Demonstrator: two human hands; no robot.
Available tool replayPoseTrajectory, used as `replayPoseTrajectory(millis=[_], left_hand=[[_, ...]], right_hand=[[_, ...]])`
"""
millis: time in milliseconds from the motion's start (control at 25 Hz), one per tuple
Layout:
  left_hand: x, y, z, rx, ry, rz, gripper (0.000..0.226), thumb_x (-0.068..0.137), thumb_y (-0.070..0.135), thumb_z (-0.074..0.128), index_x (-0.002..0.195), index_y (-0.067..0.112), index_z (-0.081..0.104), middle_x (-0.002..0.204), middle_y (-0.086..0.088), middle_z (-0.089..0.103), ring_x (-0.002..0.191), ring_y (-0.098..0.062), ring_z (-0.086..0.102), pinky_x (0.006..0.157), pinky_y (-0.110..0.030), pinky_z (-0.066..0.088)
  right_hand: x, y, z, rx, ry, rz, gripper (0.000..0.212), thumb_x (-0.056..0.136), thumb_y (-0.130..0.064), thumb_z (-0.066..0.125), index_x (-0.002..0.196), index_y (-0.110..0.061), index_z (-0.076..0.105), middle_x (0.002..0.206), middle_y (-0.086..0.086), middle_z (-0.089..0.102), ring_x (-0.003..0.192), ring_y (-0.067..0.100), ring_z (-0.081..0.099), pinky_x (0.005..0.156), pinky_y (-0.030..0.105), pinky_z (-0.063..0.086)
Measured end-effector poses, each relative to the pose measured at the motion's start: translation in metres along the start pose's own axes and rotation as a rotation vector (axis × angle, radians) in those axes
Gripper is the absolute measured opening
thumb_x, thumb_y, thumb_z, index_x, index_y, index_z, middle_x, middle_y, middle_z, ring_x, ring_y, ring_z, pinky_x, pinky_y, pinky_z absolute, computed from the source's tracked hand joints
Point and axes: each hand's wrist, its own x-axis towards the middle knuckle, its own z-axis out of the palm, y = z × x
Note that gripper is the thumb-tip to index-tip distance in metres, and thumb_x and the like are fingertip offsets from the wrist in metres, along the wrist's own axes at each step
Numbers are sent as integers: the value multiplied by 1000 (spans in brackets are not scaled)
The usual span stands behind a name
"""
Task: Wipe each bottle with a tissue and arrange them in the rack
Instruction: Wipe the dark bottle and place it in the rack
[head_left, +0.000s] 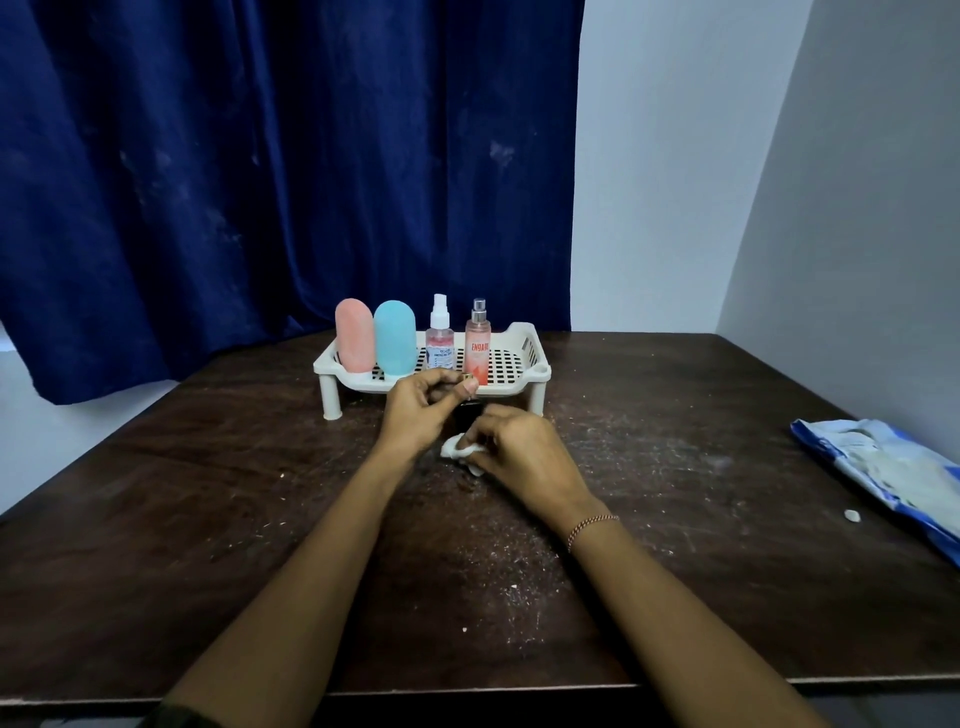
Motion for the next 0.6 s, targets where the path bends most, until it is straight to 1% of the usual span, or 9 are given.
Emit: replayPoseTrajectory(millis=[120,200,280,320,400,440,520,600], left_hand=[[-1,1,1,-15,-10,1,7,80,6,69,80,11,64,56,15,64,56,9,56,60,-7,45],[-1,1,1,-11,-14,7,7,81,6,69,80,12,64,54,18,64,55,9,55,59,-6,44],[-1,1,0,-4,-15,7,8,81,7,69,79,14,65,56,17,64,55,10,54,59,-6,43],[-1,0,0,-7,-10,5,9,81,8,69,78,15,65,59,15,64,56,10,54,61,-7,43],[-1,0,-1,-16,-5,2,6,80,11,70,79,15,66,68,9,64,59,9,54,63,-10,43],[-2,0,-1,-24,-6,-3,5,81,11,69,80,14,66,69,9,64,59,9,55,63,-10,43],[-2,1,0,-37,-4,-8,8,81,9,68,78,15,65,60,15,64,57,10,54,60,-7,42],[-2,0,0,-30,-8,-4,8,81,9,68,78,15,65,57,19,64,56,10,54,59,-6,41]], right_hand=[[1,1,2,48,57,15,12,77,-11,71,87,-8,67,92,4,63,85,19,59,73,31,48],[2,3,2,94,9,34,10,75,-11,73,84,-9,68,90,3,63,81,17,59,74,30,49],[2,5,1,69,-95,0,12,74,-13,75,83,-10,69,87,3,63,78,17,59,74,35,50],[2,5,1,46,-121,-20,12,73,-12,75,83,-10,69,87,4,63,77,18,59,73,36,50],[1,5,1,27,-100,-34,12,75,-11,73,86,-8,68,89,4,62,79,19,60,74,34,50],[1,5,1,36,-69,-27,12,76,-11,73,87,-8,68,90,4,61,79,18,60,74,31,50],[1,6,0,57,-43,-17,13,76,-11,73,87,-8,68,89,3,61,79,17,59,74,28,49],[2,9,-2,37,-115,-49,14,74,-12,75,86,-8,70,87,3,62,78,16,59,73,29,49]])
